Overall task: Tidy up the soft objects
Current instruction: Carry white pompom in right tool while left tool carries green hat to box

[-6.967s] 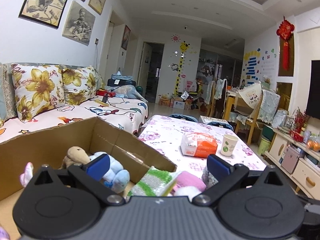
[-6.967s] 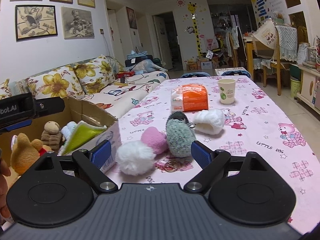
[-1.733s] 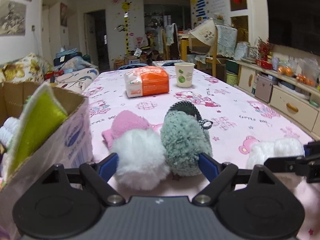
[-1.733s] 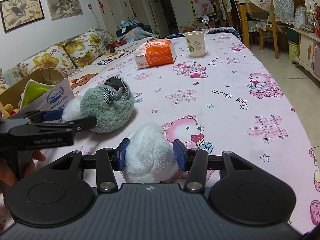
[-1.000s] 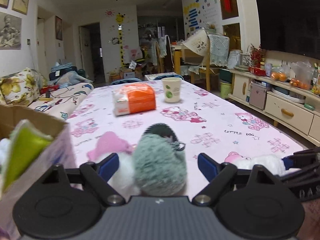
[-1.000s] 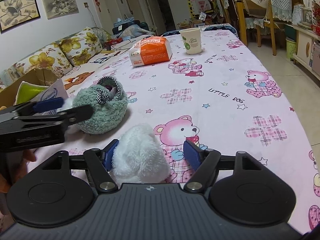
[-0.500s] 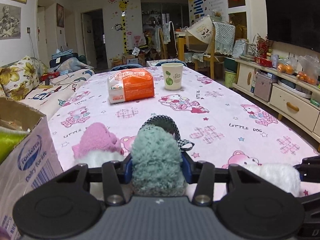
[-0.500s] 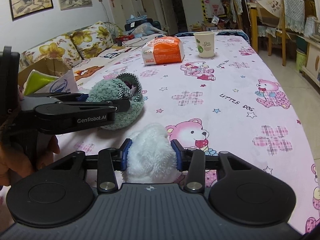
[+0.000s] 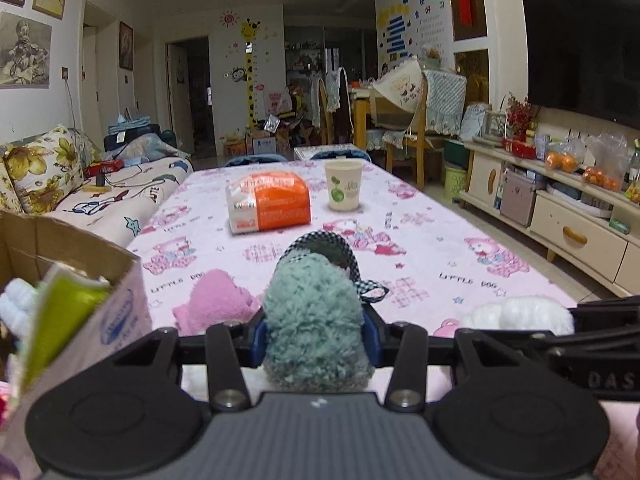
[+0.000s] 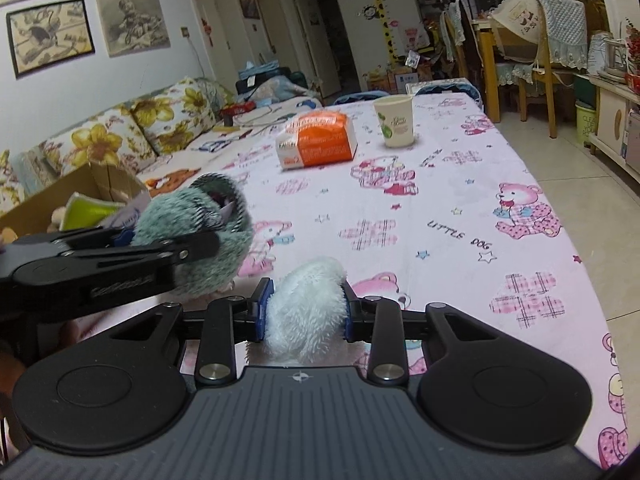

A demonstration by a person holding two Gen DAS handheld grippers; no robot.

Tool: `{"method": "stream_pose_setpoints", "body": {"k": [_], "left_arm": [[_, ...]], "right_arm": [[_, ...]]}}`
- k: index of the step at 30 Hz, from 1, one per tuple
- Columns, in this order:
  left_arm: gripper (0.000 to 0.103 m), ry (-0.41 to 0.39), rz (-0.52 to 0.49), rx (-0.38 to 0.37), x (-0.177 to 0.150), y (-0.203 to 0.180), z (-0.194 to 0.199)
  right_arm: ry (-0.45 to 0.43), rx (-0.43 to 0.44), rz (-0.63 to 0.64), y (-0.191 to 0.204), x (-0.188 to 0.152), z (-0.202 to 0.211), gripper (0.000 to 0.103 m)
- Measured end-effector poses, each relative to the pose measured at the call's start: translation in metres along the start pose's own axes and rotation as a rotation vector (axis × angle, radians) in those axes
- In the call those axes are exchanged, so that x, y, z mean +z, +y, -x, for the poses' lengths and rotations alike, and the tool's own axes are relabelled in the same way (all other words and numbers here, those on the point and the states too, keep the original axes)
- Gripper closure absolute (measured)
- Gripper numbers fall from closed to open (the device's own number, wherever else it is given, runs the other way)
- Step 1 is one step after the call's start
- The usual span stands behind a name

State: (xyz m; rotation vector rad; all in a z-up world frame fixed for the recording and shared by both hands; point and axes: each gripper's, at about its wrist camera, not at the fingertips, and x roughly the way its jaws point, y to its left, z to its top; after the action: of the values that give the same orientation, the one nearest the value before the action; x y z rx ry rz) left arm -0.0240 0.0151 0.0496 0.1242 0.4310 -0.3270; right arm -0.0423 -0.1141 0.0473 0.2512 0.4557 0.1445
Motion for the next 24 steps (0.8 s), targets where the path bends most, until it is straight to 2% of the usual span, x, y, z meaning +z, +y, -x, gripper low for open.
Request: {"method": "stream_pose_setpoints", "body": {"k": [11, 15, 20, 24], "left_arm": [[0.059, -0.105, 0.069, 0.025, 0.02, 0.031, 0.048], [0.059, -0.136, 0.139, 0.039, 0.026, 0.054, 0.067], [0.058, -0.178, 0.203, 0.108, 0.028, 0.083, 0.087], [0.058, -0.2, 0.249, 0.176, 0.027, 0.105, 0.101]], "right_arm": [[-0.056, 0.038, -0.035, 0.022, 0.01, 0.01, 0.063], [-0.085, 0.067, -0.033, 0.037, 0.017, 0.012, 0.063], [-0.117, 0.125, -0.053, 0.061, 0.028, 0.009, 0.063], [-0.119, 0.212, -0.119, 0.085, 0.039, -0.004, 0.063]]}}
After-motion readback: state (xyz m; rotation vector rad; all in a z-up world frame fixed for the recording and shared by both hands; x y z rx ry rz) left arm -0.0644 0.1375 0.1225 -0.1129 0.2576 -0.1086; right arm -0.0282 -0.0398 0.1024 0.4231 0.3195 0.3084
